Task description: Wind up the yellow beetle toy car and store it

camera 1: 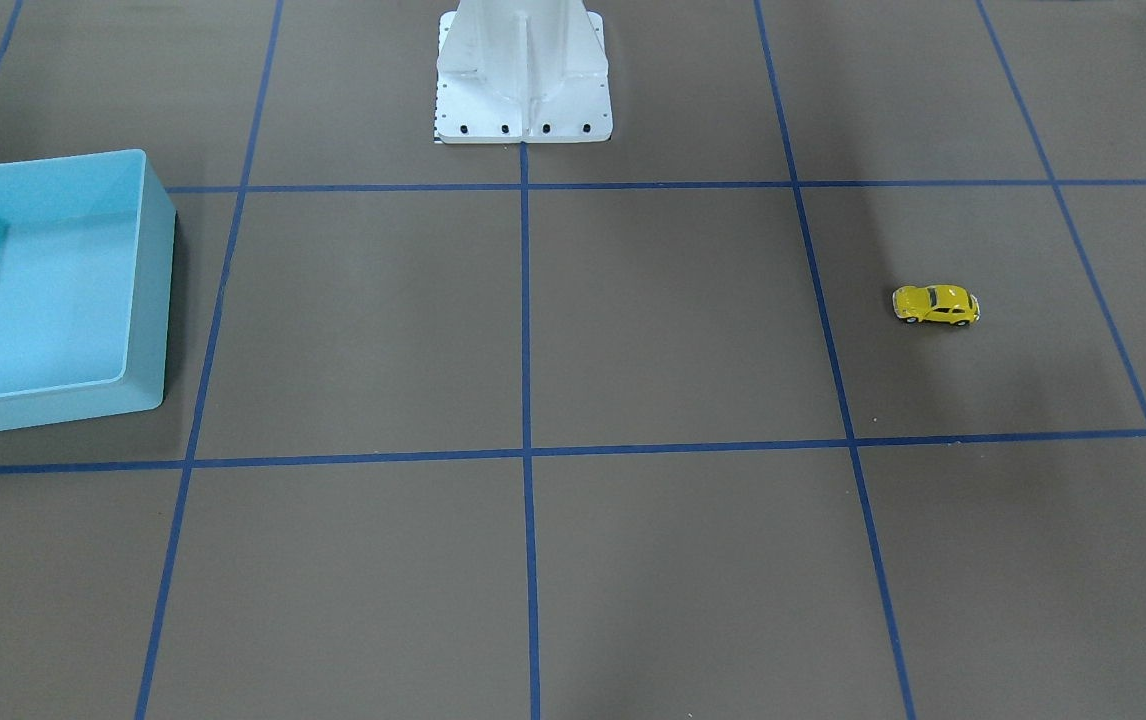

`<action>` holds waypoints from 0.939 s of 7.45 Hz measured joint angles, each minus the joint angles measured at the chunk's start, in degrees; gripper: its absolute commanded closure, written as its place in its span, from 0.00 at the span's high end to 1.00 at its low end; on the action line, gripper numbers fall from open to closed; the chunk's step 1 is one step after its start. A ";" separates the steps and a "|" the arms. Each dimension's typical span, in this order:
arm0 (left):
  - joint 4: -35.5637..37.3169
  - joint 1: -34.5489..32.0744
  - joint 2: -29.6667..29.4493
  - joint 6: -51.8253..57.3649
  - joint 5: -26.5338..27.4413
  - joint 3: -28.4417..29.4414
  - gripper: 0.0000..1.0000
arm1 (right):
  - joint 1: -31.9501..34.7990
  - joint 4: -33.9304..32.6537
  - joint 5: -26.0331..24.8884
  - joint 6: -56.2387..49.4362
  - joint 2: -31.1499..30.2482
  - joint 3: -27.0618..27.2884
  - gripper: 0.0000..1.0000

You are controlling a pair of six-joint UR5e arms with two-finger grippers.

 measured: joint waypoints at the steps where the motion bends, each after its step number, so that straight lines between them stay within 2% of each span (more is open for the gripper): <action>1: 0.04 -0.13 0.45 0.00 -0.32 -0.49 0.99 | 0.00 0.00 0.00 0.00 0.03 0.01 0.99; 5: -0.11 -0.21 3.51 0.31 -3.75 -3.96 1.00 | 0.00 -0.03 0.00 0.00 -0.05 -0.02 0.99; 7: -3.42 0.83 2.88 2.10 -5.29 -4.51 1.00 | 0.00 -0.04 0.08 0.00 -0.13 -0.06 0.99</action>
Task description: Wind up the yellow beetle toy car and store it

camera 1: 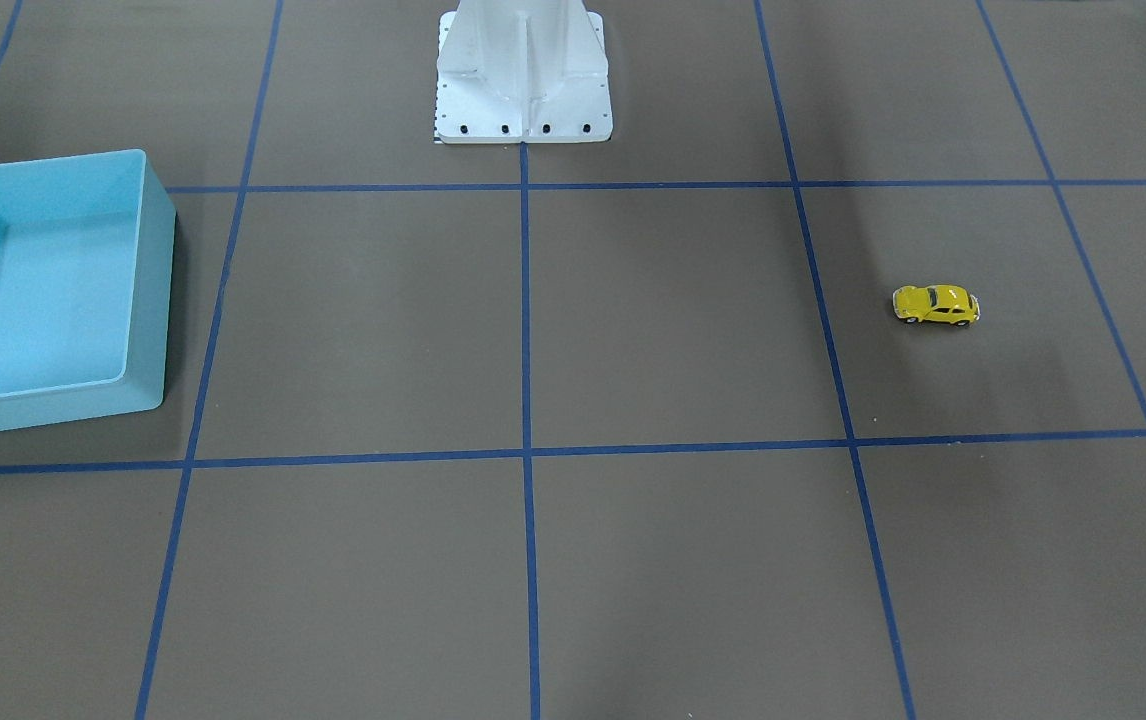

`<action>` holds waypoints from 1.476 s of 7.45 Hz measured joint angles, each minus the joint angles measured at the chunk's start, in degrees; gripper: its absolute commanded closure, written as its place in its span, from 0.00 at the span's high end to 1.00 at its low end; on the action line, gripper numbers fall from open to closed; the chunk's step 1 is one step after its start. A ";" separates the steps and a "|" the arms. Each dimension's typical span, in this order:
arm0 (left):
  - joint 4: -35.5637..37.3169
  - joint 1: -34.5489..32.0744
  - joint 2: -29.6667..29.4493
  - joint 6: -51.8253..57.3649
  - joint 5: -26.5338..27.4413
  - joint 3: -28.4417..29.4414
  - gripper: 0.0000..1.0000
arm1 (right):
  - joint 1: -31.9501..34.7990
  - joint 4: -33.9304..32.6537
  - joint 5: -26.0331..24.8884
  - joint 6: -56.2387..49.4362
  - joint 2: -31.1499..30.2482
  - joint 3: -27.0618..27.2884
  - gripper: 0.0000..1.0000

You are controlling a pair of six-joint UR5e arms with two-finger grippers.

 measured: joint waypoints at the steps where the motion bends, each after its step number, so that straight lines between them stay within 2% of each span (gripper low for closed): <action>1: -2.42 1.09 -0.26 5.37 0.43 0.44 1.00 | 0.00 0.01 0.05 0.00 -0.02 -0.01 0.99; 4: -12.77 3.62 -1.29 31.49 1.86 5.97 1.00 | 0.00 0.04 0.08 -0.06 0.31 -0.09 0.99; 5: -15.77 4.64 -1.46 35.01 1.91 7.08 1.00 | 0.00 0.04 0.02 -0.10 0.24 -0.22 0.99; 6: -16.22 7.16 -1.95 36.33 2.09 7.28 1.00 | 0.00 0.04 -0.04 -0.14 0.08 -0.34 0.99; 9: -10.15 18.66 -4.81 37.21 4.52 5.56 1.00 | 0.00 0.05 -0.08 -0.31 0.06 -0.36 0.99; 11: -15.05 25.93 -4.90 37.20 5.89 1.96 1.00 | 0.00 0.04 -0.08 -0.42 0.12 -0.37 0.99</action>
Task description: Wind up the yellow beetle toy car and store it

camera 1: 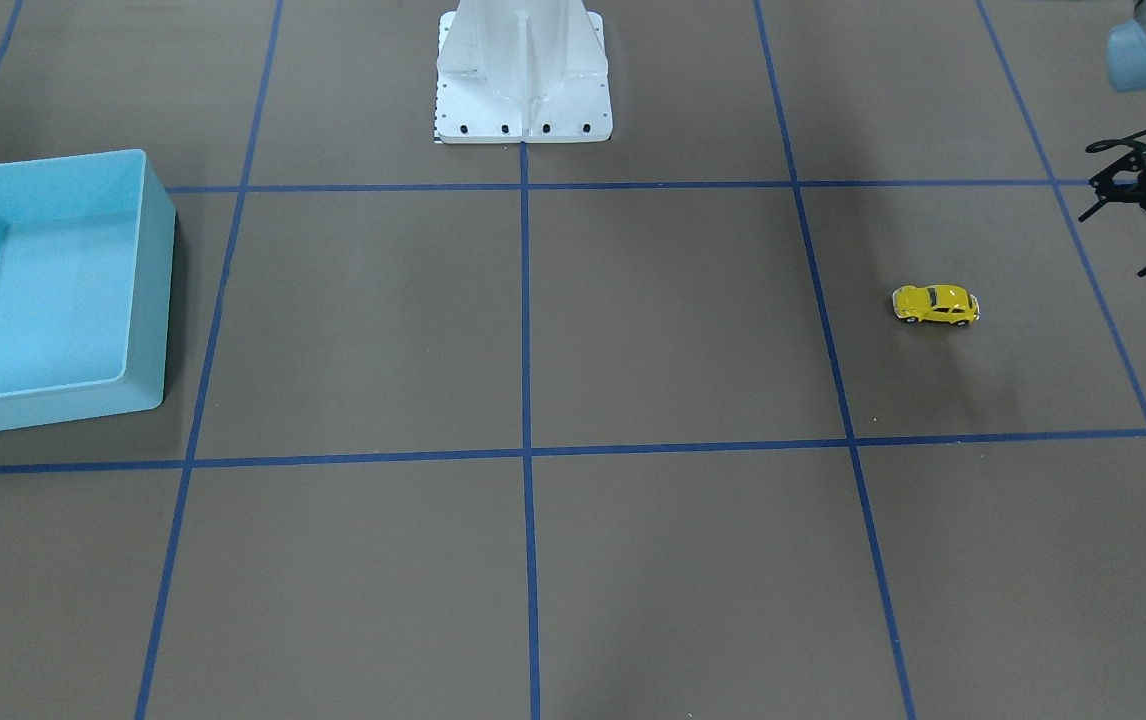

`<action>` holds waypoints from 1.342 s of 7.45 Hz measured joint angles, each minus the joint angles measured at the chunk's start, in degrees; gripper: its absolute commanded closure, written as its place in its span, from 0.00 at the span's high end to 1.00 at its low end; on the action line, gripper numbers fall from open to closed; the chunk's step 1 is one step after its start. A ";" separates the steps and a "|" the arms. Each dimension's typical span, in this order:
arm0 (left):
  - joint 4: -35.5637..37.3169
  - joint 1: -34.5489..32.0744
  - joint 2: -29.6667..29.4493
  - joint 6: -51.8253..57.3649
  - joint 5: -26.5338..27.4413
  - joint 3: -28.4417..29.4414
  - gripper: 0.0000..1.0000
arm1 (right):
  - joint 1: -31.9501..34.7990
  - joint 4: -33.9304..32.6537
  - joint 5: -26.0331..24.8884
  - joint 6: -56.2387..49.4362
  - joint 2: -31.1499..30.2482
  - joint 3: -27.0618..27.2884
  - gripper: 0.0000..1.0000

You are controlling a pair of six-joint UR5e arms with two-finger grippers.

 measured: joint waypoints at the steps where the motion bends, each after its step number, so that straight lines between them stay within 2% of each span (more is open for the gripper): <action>1: -7.01 4.39 0.14 0.04 0.63 -0.90 1.00 | 0.00 0.00 0.00 -0.02 0.01 -0.02 0.99; 3: -18.80 9.89 1.04 0.19 1.65 0.76 1.00 | 0.00 0.00 0.00 -0.02 -0.06 -0.06 0.99; 5: -24.06 12.80 2.34 0.39 1.88 2.46 1.00 | 0.00 0.00 0.02 -0.02 -0.14 -0.06 0.99; 10: -15.61 12.20 1.10 7.02 2.82 3.57 1.00 | 0.00 0.00 0.09 -0.02 -0.22 -0.10 0.99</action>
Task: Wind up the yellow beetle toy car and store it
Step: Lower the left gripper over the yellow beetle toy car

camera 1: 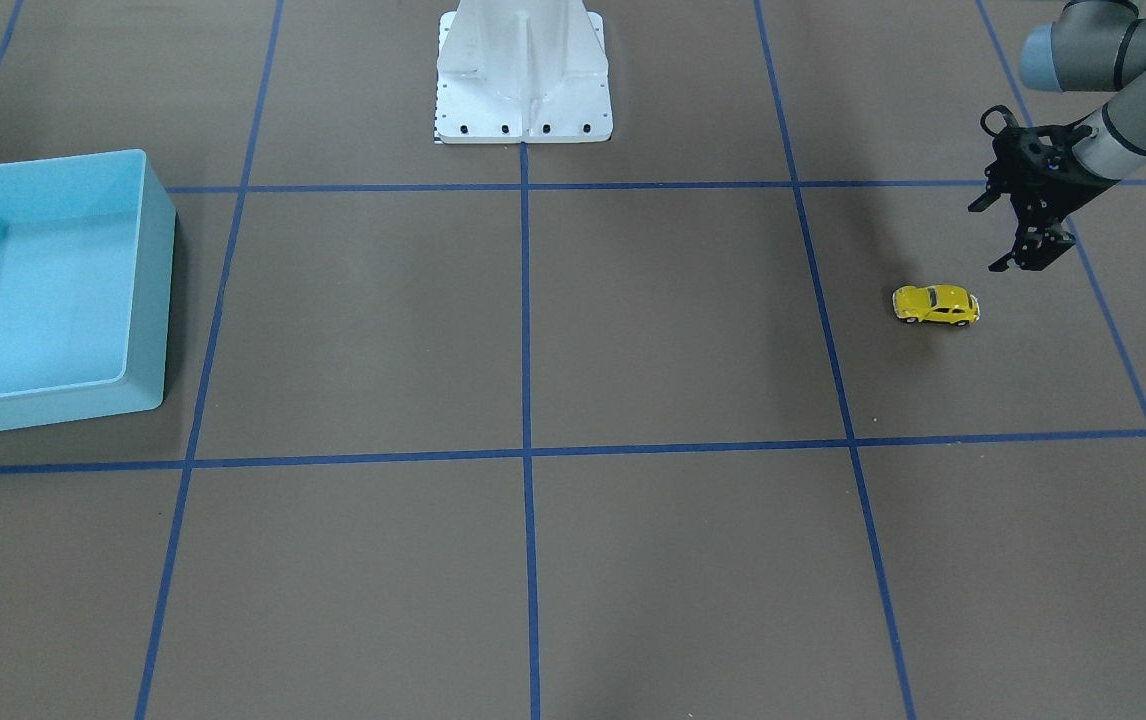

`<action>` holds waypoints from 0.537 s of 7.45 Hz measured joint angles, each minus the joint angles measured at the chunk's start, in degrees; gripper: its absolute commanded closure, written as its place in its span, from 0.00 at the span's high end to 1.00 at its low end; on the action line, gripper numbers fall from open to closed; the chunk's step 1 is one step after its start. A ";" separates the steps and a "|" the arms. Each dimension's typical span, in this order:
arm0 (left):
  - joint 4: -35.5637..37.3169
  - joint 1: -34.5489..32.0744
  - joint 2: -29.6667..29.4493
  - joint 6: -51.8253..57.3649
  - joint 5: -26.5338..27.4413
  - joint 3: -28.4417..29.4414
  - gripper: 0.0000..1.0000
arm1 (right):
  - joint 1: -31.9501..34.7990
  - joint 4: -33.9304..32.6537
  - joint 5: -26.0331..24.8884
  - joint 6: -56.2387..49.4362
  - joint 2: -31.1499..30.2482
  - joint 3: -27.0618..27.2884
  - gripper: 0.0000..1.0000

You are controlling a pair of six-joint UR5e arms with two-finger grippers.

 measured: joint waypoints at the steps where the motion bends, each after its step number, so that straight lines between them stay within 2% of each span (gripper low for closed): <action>1: 0.48 -0.21 -1.34 0.30 0.99 0.41 1.00 | 0.00 0.00 -0.02 0.00 -0.04 -0.07 0.99; 4: 0.37 -0.43 -4.88 0.56 5.50 1.69 1.00 | 0.00 0.00 -0.08 -0.03 -0.11 -0.15 0.99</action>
